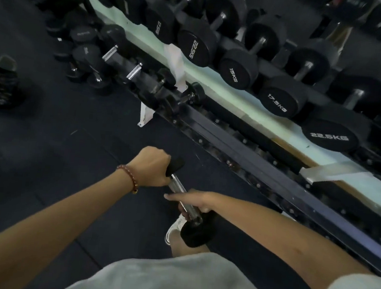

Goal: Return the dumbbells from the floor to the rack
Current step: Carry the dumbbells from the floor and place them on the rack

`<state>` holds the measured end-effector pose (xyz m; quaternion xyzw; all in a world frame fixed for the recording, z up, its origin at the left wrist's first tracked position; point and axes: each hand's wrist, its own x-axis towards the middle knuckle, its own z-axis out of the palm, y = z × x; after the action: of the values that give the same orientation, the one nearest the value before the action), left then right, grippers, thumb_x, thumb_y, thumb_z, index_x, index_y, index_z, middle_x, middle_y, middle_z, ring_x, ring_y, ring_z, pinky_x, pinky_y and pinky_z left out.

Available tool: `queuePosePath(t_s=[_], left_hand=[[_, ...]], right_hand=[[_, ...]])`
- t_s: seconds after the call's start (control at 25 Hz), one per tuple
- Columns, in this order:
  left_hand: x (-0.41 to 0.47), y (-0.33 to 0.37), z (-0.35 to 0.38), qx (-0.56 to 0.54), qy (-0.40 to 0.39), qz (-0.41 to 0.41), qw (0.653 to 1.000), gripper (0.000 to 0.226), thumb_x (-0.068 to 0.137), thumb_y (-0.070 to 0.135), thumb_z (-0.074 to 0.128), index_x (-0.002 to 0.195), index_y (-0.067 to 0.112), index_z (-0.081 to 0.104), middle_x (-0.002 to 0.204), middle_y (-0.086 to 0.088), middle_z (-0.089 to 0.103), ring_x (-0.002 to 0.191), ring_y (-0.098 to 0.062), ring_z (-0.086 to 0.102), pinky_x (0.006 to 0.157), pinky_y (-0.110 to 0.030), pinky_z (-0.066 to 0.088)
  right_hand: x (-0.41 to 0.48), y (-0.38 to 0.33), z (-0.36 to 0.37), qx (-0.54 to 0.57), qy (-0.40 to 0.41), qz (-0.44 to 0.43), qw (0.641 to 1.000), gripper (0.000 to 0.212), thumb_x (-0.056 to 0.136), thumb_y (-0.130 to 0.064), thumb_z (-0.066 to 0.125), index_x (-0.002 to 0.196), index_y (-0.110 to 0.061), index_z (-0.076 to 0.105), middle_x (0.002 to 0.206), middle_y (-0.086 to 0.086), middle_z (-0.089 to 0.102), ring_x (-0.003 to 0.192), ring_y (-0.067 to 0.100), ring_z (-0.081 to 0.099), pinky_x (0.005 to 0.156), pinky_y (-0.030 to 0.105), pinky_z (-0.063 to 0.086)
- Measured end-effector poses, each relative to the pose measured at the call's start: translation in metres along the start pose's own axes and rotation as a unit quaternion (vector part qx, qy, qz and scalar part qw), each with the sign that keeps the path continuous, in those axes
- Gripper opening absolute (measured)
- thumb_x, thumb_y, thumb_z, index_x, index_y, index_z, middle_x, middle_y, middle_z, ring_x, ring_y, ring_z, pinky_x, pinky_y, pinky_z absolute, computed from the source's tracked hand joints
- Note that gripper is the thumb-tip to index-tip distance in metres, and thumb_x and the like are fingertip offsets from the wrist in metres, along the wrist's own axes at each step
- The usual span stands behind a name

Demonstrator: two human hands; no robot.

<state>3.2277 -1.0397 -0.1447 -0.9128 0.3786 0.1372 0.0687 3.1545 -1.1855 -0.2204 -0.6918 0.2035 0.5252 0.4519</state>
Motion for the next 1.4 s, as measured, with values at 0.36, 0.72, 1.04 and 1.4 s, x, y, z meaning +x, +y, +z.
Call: queuePosePath(t_s=[0.36, 0.72, 1.04, 1.4], left_hand=[[0.162, -0.074, -0.040, 0.004, 0.000, 0.068, 0.998, 0.020, 0.079, 0.031, 0.056, 0.073, 0.014, 0.047, 0.056, 0.006, 0.034, 0.060, -0.022, 0.053, 0.056, -0.028, 0.037], [0.264, -0.139, -0.056, 0.067, -0.025, 0.184, 0.980, 0.016, 0.082, 0.027, 0.056, 0.085, 0.012, 0.055, 0.078, -0.004, 0.059, 0.078, -0.028, 0.064, 0.057, -0.031, 0.035], [0.312, -0.136, 0.021, -0.062, 0.095, 0.167, 0.979, 0.028, 0.061, 0.012, 0.069, 0.088, 0.009, 0.061, 0.077, -0.004, 0.065, 0.066, -0.024, 0.065, 0.051, -0.026, 0.036], [0.302, -0.041, 0.186, -0.695, -0.114, -0.296, 0.645, 0.087, 0.056, 0.056, 0.073, 0.126, 0.013, 0.045, 0.125, -0.005, 0.053, 0.119, -0.020, 0.053, 0.097, -0.031, 0.044]], right_hand=[[0.068, -0.086, -0.119, 0.119, 0.097, -0.048, 0.987, 0.018, 0.079, -0.015, 0.062, 0.065, -0.006, 0.055, 0.050, 0.005, 0.055, 0.042, 0.014, 0.051, 0.053, 0.027, 0.046], [0.148, -0.155, -0.168, 0.276, 0.116, -0.048, 0.953, 0.024, 0.078, -0.016, 0.064, 0.057, -0.010, 0.053, 0.054, 0.008, 0.053, 0.048, 0.018, 0.050, 0.055, 0.030, 0.045], [0.202, -0.153, -0.195, 0.259, 0.220, 0.026, 0.940, 0.034, 0.086, -0.013, 0.050, 0.053, -0.009, 0.052, 0.057, 0.005, 0.058, 0.056, 0.015, 0.054, 0.061, 0.023, 0.044], [0.275, -0.091, -0.246, 0.389, 0.229, 0.082, 0.889, 0.019, 0.062, -0.025, 0.064, 0.048, -0.015, 0.056, 0.052, 0.006, 0.054, 0.051, 0.021, 0.048, 0.066, 0.037, 0.042]])
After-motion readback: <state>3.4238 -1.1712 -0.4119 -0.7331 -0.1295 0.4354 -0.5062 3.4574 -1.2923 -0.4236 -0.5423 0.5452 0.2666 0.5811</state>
